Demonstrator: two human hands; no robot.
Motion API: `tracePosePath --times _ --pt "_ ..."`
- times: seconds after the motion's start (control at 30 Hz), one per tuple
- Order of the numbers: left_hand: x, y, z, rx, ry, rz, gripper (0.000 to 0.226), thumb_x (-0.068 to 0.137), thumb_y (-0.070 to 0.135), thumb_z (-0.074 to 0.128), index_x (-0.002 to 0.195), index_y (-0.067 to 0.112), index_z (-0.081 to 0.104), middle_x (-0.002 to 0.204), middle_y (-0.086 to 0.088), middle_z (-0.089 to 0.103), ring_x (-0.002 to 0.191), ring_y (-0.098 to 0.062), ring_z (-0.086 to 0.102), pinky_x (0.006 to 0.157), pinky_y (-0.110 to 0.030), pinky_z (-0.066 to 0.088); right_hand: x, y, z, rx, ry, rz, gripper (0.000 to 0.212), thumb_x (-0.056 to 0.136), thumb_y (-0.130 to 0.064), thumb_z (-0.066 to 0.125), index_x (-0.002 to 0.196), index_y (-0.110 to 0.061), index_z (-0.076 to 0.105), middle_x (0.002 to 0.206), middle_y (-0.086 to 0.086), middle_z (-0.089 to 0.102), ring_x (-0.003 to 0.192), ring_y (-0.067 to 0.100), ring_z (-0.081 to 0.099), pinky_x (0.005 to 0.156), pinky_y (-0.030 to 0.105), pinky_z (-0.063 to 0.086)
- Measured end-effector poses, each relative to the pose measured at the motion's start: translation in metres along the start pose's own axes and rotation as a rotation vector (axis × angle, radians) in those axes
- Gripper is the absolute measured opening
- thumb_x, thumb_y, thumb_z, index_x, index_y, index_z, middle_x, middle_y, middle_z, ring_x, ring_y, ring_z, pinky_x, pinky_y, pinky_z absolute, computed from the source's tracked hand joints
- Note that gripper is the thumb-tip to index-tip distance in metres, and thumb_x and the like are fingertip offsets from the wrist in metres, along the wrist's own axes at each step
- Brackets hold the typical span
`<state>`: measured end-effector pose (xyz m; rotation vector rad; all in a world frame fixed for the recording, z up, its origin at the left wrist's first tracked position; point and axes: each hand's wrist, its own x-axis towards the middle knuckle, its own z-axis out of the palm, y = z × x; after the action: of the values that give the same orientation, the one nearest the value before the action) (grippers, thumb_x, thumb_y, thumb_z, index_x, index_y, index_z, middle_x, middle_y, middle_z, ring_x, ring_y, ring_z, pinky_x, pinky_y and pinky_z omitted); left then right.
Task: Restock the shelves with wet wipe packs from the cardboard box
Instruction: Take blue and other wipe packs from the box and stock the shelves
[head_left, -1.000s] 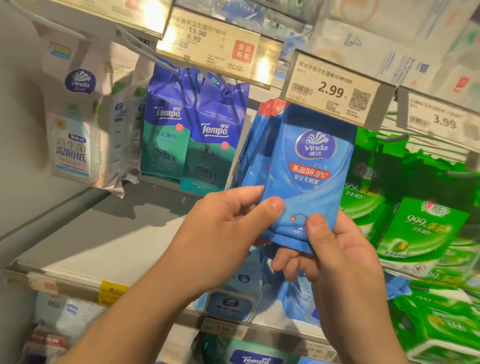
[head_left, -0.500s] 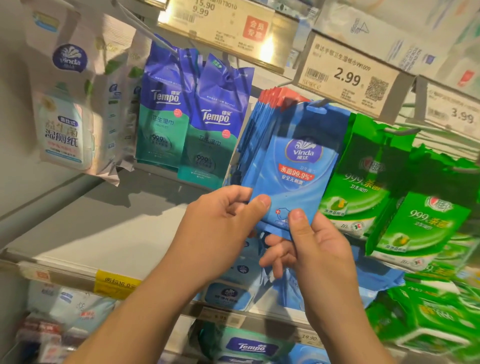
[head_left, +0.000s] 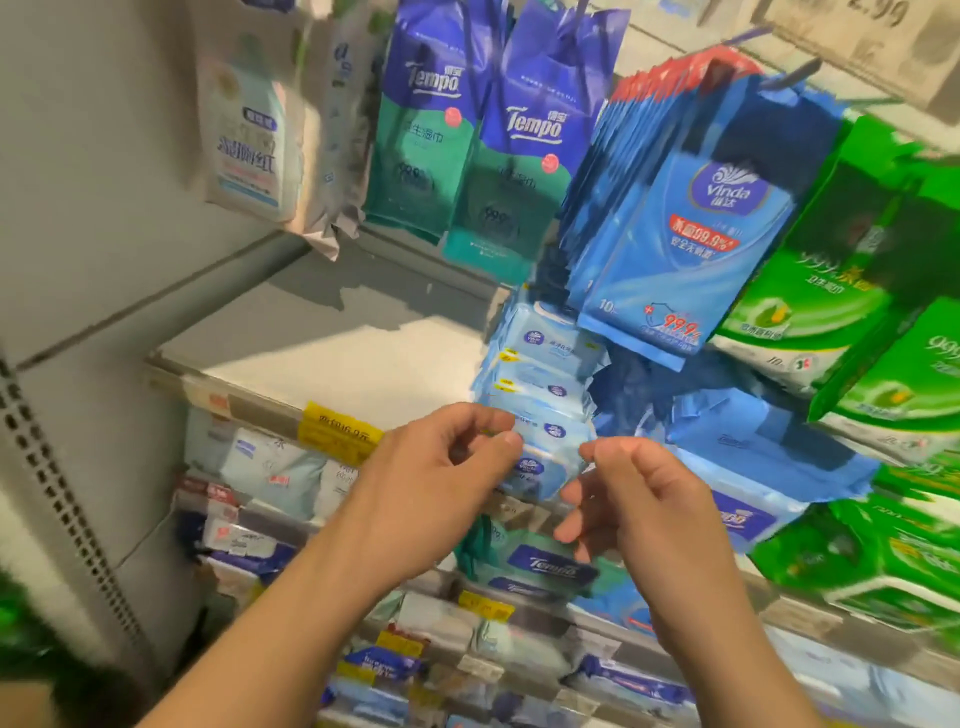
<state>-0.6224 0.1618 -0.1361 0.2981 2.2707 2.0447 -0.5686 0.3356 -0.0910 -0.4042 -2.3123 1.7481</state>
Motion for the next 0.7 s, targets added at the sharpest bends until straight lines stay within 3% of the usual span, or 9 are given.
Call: tracePosePath --times 0.13,0.23,0.3,0.37,0.47,0.5,0.6,0.7 --pt "-0.049 -0.012 -0.003 0.177 0.037 -0.026 0.030 0.088 0.056 0.062 0.110 0.040 0.073 0.092 0.020 0.075 0.086 0.001 0.069 0.082 -0.025 0.054 -0.028 0.022 -0.006 -0.022 -0.075 0.040 0.032 0.084 -0.043 0.075 0.092 -0.013 0.067 0.074 0.010 0.071 0.060 0.033 0.064 0.055 0.038 0.047" --pt "-0.096 -0.017 0.001 0.303 0.121 -0.058 0.024 0.094 0.048 0.064 0.115 0.041 0.072 0.089 0.023 0.072 0.080 0.012 0.063 0.067 -0.008 0.043 -0.054 0.049 -0.017 -0.202 -0.123 -0.048 0.017 0.092 -0.048 0.064 0.088 -0.032 0.070 0.079 -0.004 0.076 0.069 0.018 0.072 0.063 0.031 0.055" --pt "-0.131 -0.021 0.005 0.362 0.116 -0.092 0.030 0.095 0.050 0.062 0.123 0.041 0.069 0.094 0.024 0.071 0.079 0.016 0.060 0.068 -0.005 0.041 -0.075 0.066 -0.025 -0.304 -0.179 -0.067 0.014 0.096 -0.050 0.056 0.091 -0.043 0.067 0.082 -0.017 0.075 0.076 0.007 0.072 0.073 0.030 0.055" --pt "-0.167 -0.029 0.009 0.443 0.096 -0.136 0.038 0.096 0.052 0.060 0.132 0.040 0.064 0.107 0.024 0.071 0.084 0.017 0.060 0.073 -0.003 0.040 -0.099 0.077 -0.029 -0.382 -0.218 -0.078 0.014 0.097 -0.051 0.053 0.095 -0.045 0.065 0.092 -0.024 0.072 0.086 -0.004 0.065 0.078 0.020 0.048" --pt "-0.219 -0.043 0.008 0.677 0.083 -0.197 0.052 0.096 0.060 0.054 0.143 0.038 0.056 0.135 0.022 0.061 0.113 0.008 0.057 0.092 -0.011 0.037 -0.134 0.096 -0.029 -0.379 -0.281 -0.076 0.026 0.098 -0.051 0.053 0.118 -0.043 0.066 0.113 -0.021 0.068 0.097 -0.001 0.063 0.084 0.023 0.045" --pt "-0.236 -0.046 0.004 0.724 0.085 -0.220 0.055 0.095 0.061 0.054 0.145 0.037 0.053 0.140 0.022 0.056 0.121 0.006 0.051 0.094 -0.007 0.032 -0.146 0.101 -0.027 -0.360 -0.311 -0.059 0.028 0.099 -0.051 0.053 0.123 -0.043 0.065 0.117 -0.020 0.067 0.100 0.002 0.064 0.088 0.027 0.048" --pt "-0.286 -0.046 -0.013 0.727 0.137 -0.318 0.067 0.092 0.059 0.062 0.152 0.035 0.045 0.142 0.021 0.048 0.123 0.010 0.037 0.089 0.009 0.017 -0.180 0.107 -0.018 -0.342 -0.436 -0.043 0.039 0.100 -0.052 0.051 0.137 -0.040 0.060 0.134 -0.018 0.062 0.123 0.007 0.060 0.105 0.032 0.046" --pt "-0.328 -0.048 -0.038 0.730 0.238 -0.357 0.073 0.091 0.060 0.064 0.155 0.034 0.040 0.156 0.016 0.043 0.140 0.002 0.035 0.106 -0.006 0.023 -0.203 0.108 -0.003 -0.377 -0.533 -0.058 0.046 0.098 -0.057 0.049 0.144 -0.049 0.050 0.141 -0.021 0.058 0.132 0.011 0.056 0.113 0.038 0.043"
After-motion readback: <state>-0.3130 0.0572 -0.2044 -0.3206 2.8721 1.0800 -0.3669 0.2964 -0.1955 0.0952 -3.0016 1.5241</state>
